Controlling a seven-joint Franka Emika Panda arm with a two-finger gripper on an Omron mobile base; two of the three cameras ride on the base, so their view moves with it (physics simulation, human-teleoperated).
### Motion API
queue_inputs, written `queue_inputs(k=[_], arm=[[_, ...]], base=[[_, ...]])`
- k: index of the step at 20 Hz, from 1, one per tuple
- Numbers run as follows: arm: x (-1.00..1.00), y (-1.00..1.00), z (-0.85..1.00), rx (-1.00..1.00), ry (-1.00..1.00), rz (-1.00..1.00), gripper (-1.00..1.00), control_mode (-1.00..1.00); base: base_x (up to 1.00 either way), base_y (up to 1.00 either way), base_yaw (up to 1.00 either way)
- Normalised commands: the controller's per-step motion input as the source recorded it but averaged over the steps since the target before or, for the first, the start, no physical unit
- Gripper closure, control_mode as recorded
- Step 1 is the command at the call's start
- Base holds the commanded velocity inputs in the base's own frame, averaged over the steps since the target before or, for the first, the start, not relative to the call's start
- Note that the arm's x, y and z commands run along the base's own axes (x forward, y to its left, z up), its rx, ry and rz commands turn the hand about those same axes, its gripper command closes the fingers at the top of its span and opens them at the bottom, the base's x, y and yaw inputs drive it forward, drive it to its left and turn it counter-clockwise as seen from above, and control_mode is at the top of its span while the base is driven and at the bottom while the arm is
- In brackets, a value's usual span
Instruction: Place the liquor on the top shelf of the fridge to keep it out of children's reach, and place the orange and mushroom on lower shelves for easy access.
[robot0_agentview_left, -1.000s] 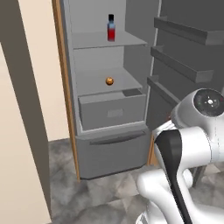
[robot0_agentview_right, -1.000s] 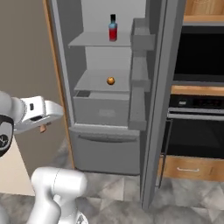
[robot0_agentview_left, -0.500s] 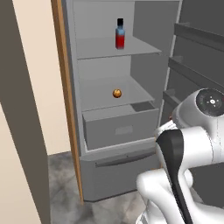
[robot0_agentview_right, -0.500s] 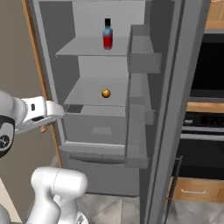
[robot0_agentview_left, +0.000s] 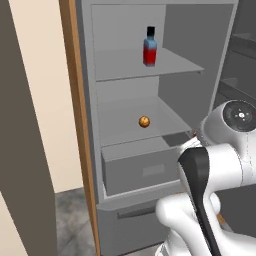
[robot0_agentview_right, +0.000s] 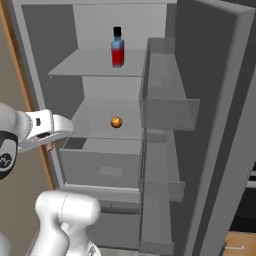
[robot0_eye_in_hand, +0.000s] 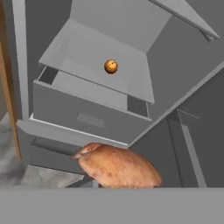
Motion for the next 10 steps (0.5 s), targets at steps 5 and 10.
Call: queue_inputs(k=[5, 10], arm=[[0.26, -0.05, -0.25, 0.0, 0.0, -0.01, 1.0, -1.0], [0.63, -0.13, -0.4, 0.04, 0.0, 0.0, 1.0, -1.0]], base=[[0.16, -0.02, -0.01], [0.0, 0.0, 0.0]])
